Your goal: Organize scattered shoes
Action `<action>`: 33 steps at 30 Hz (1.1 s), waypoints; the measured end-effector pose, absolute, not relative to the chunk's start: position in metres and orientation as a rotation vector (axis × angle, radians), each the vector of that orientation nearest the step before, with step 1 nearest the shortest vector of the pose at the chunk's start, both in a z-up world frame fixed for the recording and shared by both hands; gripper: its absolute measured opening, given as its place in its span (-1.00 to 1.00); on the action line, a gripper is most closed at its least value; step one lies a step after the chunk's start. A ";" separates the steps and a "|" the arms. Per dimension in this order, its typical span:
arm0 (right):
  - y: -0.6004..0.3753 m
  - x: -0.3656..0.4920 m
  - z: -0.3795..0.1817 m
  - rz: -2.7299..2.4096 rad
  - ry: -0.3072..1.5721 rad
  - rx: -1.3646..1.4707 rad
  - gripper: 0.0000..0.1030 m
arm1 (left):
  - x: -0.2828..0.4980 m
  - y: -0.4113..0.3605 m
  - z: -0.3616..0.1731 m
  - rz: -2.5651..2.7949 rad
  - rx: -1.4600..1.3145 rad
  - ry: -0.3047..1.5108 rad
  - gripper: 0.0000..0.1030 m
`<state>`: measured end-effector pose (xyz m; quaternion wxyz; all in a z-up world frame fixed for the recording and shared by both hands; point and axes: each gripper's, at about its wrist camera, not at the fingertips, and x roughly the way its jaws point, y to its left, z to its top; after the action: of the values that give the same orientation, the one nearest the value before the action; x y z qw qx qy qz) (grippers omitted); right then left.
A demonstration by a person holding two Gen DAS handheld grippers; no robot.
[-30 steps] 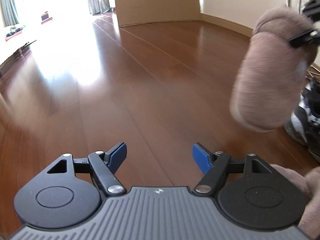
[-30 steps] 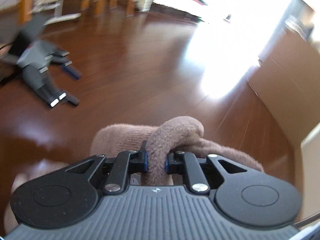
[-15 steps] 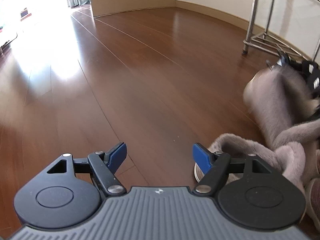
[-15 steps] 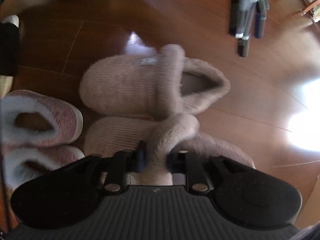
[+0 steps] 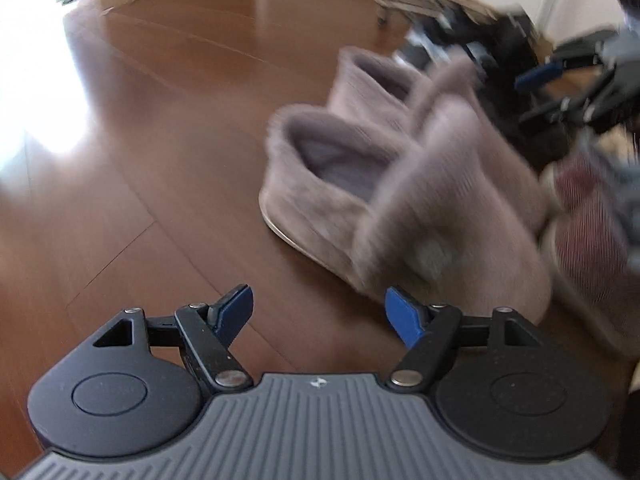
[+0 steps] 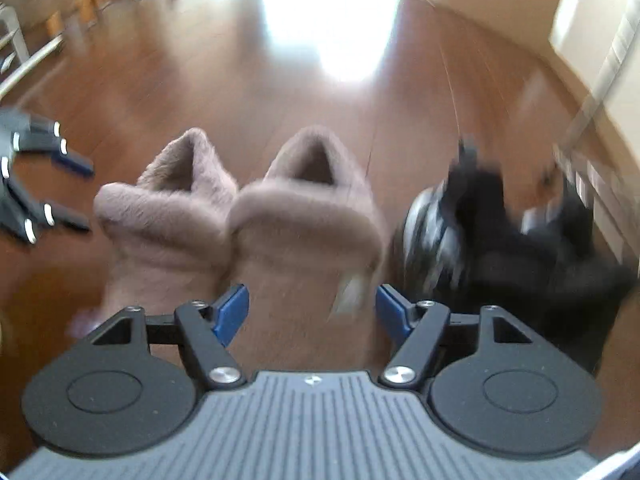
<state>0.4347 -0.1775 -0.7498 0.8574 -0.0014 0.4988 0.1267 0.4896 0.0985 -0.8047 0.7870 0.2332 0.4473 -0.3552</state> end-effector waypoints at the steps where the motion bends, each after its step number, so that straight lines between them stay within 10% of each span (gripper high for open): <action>1: -0.170 0.427 -0.751 0.319 1.071 0.045 0.19 | 0.488 0.096 -0.808 -0.755 0.527 0.956 0.46; 4: -0.133 0.409 -0.761 0.492 1.148 0.055 -0.32 | 0.500 0.090 -0.814 -0.714 0.542 0.936 0.46; 23: -0.097 0.401 -0.811 0.296 1.212 0.117 -0.51 | 0.524 0.011 -0.834 -0.872 0.834 0.808 0.44; 26: -0.093 0.400 -0.805 0.311 1.216 0.153 -0.38 | 0.523 0.007 -0.833 -0.878 0.854 0.785 0.44; 29: -0.095 0.397 -0.797 0.383 1.216 0.236 0.18 | 0.526 0.017 -0.827 -0.876 0.795 0.840 0.44; 33: -0.101 0.392 -0.771 0.356 1.205 0.290 0.26 | 0.524 0.027 -0.809 -0.776 0.714 1.015 0.45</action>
<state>0.3918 -0.1009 -0.7711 0.7991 0.1351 0.5617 0.1660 0.5238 0.0270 -0.8088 0.7439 0.3261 0.4636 -0.3541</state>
